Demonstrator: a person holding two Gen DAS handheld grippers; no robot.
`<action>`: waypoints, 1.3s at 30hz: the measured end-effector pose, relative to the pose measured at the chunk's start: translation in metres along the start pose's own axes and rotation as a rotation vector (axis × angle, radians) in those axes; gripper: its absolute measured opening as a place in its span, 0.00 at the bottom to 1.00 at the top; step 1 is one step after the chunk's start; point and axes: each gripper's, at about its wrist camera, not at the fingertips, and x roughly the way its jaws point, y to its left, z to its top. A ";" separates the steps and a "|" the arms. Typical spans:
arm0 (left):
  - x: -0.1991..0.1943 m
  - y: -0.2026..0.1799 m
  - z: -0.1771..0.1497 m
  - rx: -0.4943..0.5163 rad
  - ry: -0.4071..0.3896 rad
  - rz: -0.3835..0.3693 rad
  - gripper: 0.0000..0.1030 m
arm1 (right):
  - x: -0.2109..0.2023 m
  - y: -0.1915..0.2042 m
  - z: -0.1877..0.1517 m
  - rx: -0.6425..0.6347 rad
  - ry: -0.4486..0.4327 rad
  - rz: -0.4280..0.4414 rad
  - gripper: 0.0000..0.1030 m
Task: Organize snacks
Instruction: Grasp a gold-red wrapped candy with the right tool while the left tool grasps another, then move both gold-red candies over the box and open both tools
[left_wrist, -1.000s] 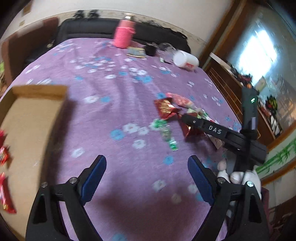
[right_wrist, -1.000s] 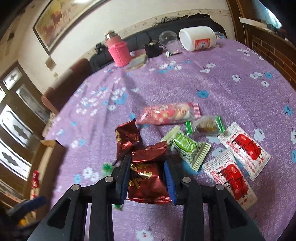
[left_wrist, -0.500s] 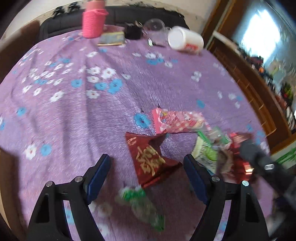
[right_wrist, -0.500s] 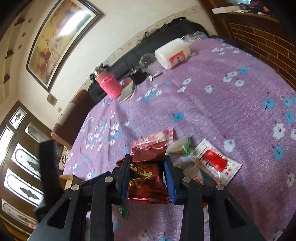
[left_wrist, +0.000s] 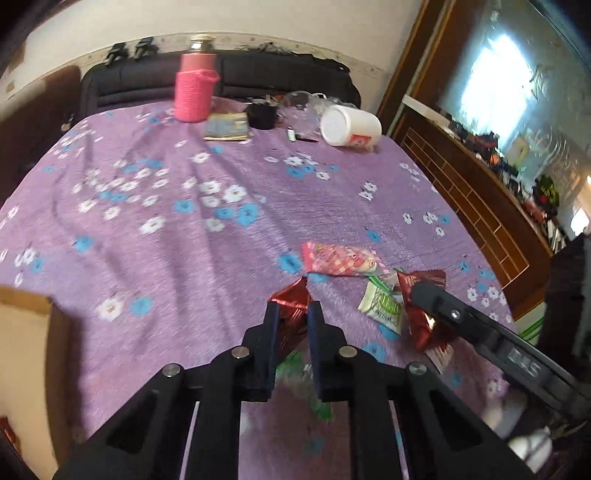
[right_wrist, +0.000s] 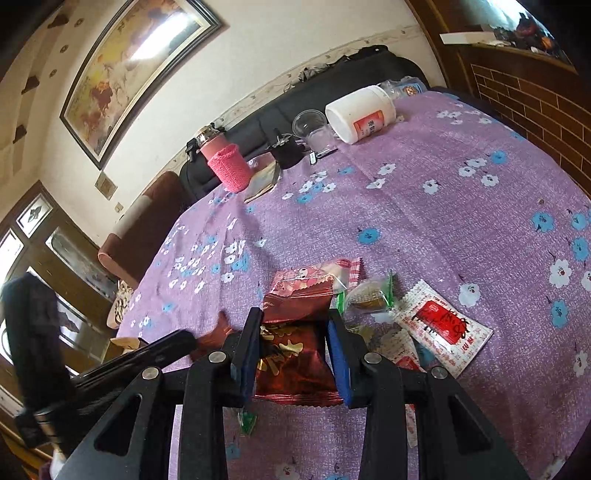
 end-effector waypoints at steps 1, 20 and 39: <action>-0.004 0.002 -0.002 -0.002 0.003 0.002 0.14 | 0.001 0.000 -0.001 -0.001 -0.002 -0.009 0.35; 0.052 -0.009 -0.025 0.115 0.109 0.070 0.31 | 0.009 -0.008 -0.003 0.041 0.046 0.017 0.36; -0.169 0.139 -0.108 -0.236 -0.110 0.227 0.32 | 0.017 0.057 -0.035 -0.119 0.095 0.166 0.36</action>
